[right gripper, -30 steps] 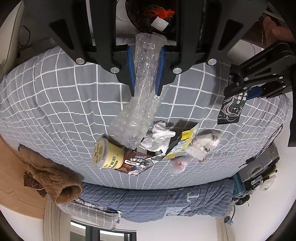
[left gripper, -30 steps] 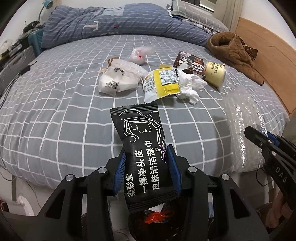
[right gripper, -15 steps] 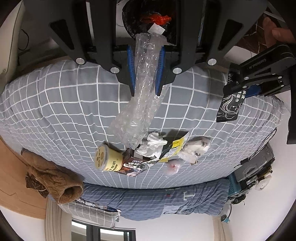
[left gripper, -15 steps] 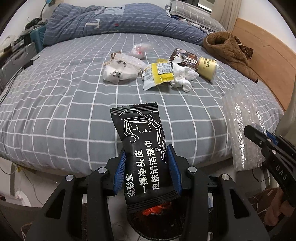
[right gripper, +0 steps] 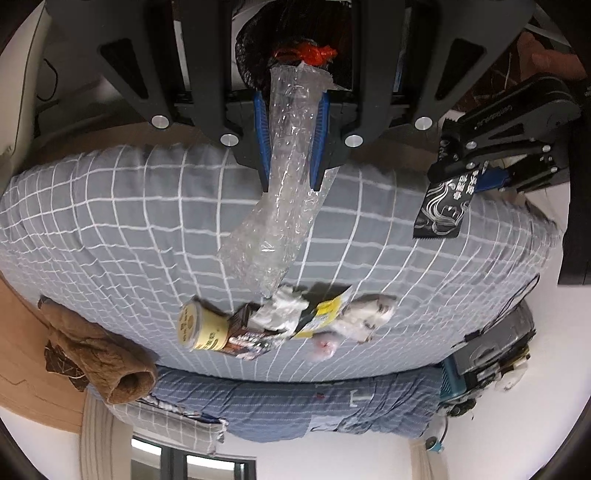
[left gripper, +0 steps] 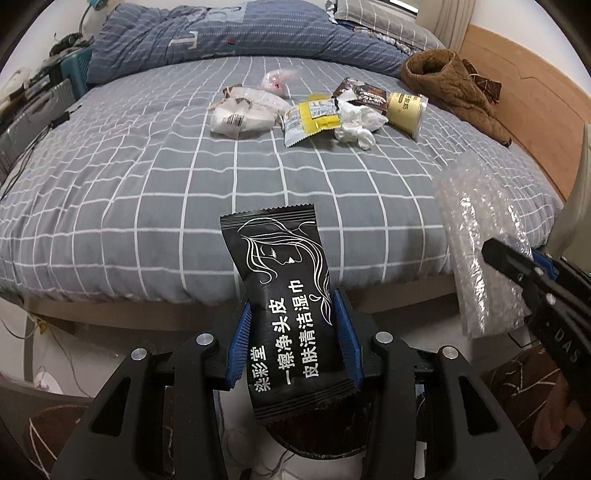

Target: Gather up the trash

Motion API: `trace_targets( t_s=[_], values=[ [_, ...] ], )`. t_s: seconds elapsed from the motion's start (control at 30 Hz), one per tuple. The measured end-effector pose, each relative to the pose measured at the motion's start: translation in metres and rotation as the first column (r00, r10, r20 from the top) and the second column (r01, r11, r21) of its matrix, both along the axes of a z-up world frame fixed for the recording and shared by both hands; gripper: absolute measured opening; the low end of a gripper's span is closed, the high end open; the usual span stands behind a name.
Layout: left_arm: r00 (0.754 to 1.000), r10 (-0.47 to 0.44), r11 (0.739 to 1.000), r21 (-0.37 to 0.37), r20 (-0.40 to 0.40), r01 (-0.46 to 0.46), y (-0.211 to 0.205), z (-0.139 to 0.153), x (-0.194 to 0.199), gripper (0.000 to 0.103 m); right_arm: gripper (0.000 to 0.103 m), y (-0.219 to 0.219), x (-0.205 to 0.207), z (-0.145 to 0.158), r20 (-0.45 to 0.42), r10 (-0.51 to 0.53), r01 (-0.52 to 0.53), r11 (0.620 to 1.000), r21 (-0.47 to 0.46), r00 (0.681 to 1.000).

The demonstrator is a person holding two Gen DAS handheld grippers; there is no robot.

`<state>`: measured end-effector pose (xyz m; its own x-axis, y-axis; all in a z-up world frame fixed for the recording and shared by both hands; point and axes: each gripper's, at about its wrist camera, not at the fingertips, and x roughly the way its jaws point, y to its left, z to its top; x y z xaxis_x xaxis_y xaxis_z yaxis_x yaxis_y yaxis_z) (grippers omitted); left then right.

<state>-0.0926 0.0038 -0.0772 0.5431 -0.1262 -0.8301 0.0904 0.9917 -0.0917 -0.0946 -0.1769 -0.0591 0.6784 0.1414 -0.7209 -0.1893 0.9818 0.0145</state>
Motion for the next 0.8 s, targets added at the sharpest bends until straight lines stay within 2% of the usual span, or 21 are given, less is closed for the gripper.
trace_targets(
  t_s=[0.8],
  values=[
    [0.995, 0.009, 1.000, -0.017, -0.099, -0.010, 0.008, -0.027, -0.052, 0.042, 0.020, 0.016, -0.044, -0.030, -0.105, 0.010, -0.011, 1.000, -0.015, 0.994]
  ],
)
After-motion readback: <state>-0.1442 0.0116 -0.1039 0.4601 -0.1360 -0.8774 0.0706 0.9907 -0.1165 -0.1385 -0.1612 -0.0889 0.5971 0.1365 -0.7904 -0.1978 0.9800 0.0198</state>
